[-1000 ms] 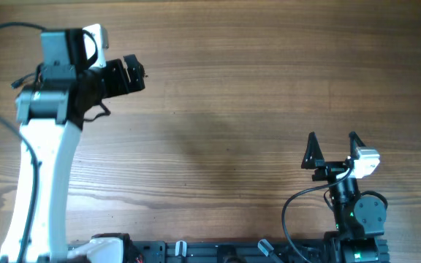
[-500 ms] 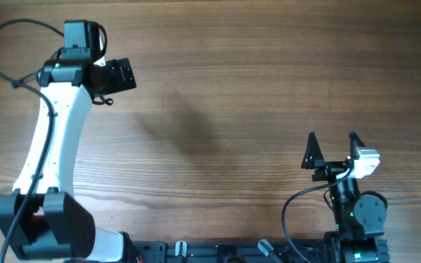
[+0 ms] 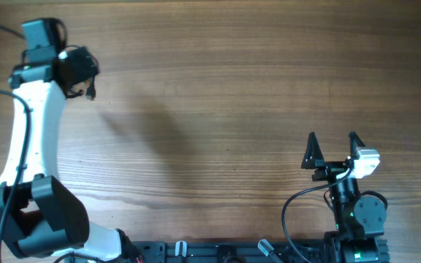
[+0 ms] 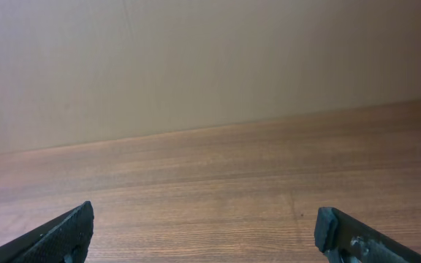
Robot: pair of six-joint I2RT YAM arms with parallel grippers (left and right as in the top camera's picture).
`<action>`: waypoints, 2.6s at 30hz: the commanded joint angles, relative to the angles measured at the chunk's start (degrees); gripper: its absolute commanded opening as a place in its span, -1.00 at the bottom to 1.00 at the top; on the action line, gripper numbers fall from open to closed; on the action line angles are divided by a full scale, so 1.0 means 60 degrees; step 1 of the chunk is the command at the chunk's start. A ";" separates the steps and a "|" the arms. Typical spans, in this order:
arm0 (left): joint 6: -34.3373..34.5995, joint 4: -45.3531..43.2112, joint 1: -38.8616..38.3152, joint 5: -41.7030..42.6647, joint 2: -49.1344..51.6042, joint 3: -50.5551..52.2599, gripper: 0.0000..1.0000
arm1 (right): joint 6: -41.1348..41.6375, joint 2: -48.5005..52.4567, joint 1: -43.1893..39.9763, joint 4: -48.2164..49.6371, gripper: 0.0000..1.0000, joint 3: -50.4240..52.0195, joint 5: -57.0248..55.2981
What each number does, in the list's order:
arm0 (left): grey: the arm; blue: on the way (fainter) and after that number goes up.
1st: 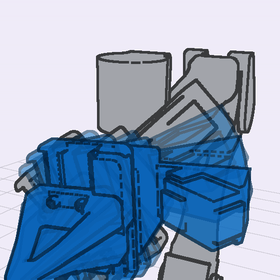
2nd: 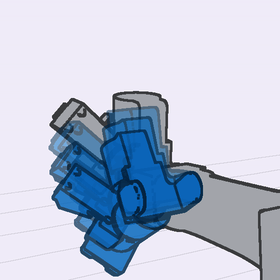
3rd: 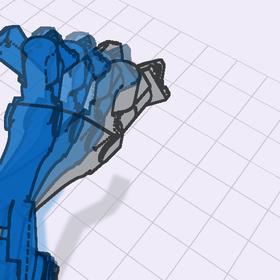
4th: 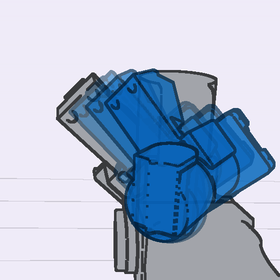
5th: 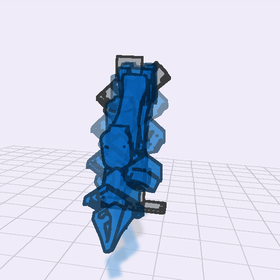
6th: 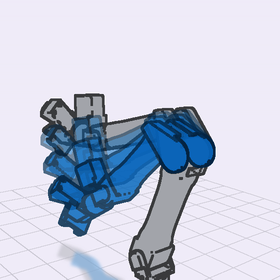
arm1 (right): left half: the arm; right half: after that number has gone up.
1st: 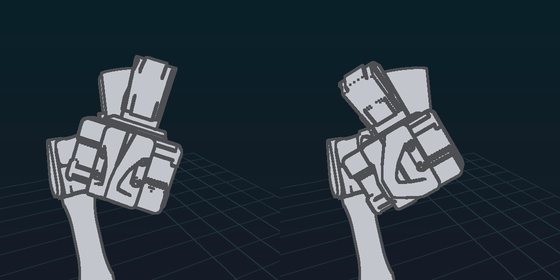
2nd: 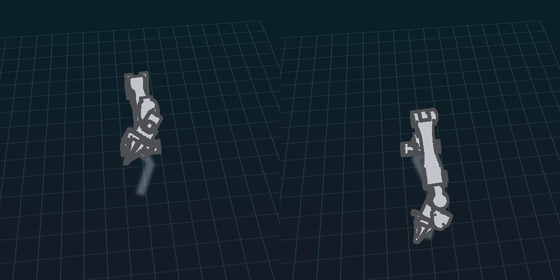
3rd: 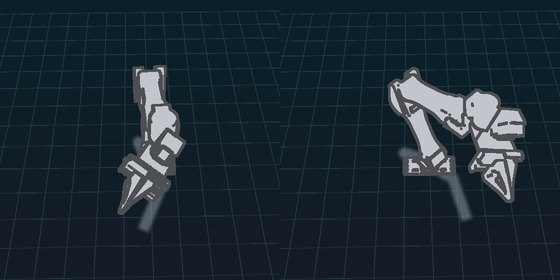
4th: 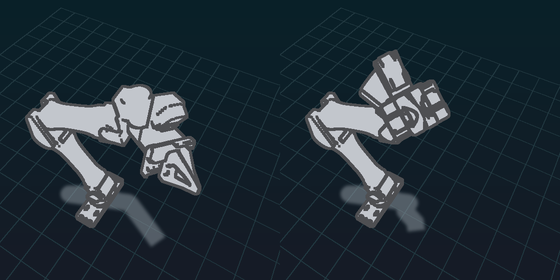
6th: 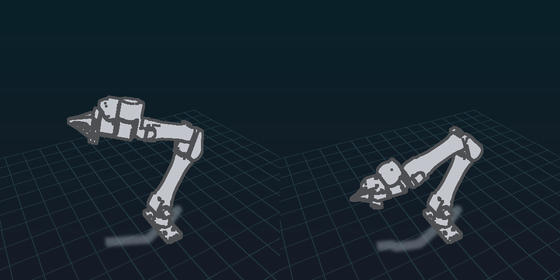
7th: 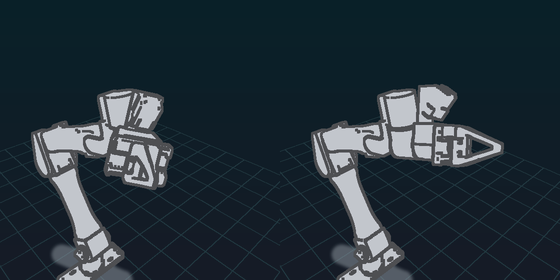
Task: Untangle cables
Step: 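Reach the left gripper forward-left over the black cable bundle, then close the left gripper on a loop of the black cable bundle, then carry the cable bundle with the left gripper toward table center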
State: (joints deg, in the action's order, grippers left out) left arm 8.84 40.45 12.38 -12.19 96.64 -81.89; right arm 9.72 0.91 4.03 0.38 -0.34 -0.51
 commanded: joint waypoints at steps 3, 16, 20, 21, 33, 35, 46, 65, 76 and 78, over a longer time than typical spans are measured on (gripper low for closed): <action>-0.0124 -0.0033 0.1362 -0.0401 0.0583 -0.0138 1.00 | -0.0109 -0.0015 0.0022 0.0029 0.99 0.0007 -0.0193; -0.0390 -0.0747 0.2492 0.1537 0.2302 -0.0138 0.34 | -0.0109 -0.0015 0.0022 0.0029 1.00 0.0007 -0.0193; -0.1428 -0.1056 0.2455 0.2637 0.2597 -0.0138 0.30 | -0.0109 -0.0015 0.0022 0.0029 1.00 0.0007 -0.0193; -0.1443 -0.1111 0.2455 0.2776 0.2667 -0.0138 0.35 | -0.0109 -0.0015 0.0022 0.0029 0.99 0.0007 -0.0193; -0.1435 -0.1894 0.2455 0.2779 0.3180 -0.0109 0.30 | -0.0109 -0.0015 0.0022 0.0029 1.00 0.0007 -0.0193; -0.1439 -0.2004 0.2455 0.2779 0.3377 -0.0106 0.28 | -0.0109 -0.0015 0.0022 0.0029 0.99 0.0007 -0.0193; -0.1344 -0.2051 0.2455 0.3650 0.3483 -0.0106 -0.92 | -0.0109 -0.0015 0.0022 0.0029 0.99 0.0007 -0.0193; 0.1388 0.3162 0.0328 0.6047 -0.0047 -0.0091 -0.92 | -0.0109 -0.0015 0.0022 0.0029 0.99 0.0007 -0.0193; 0.1355 0.3257 -0.2943 0.8018 -0.0044 -0.0084 -0.92 | -0.0106 -0.0015 0.0022 0.0029 0.99 0.0007 -0.0193; 0.1359 0.3038 -0.3483 0.7708 -0.0044 -0.0084 -0.92 | -0.0109 -0.0015 0.0022 0.0029 0.99 0.0007 -0.0193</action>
State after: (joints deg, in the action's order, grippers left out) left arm 16.73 60.18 -4.03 32.49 96.33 -82.19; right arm 9.72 0.89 4.05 0.38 -0.34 -0.51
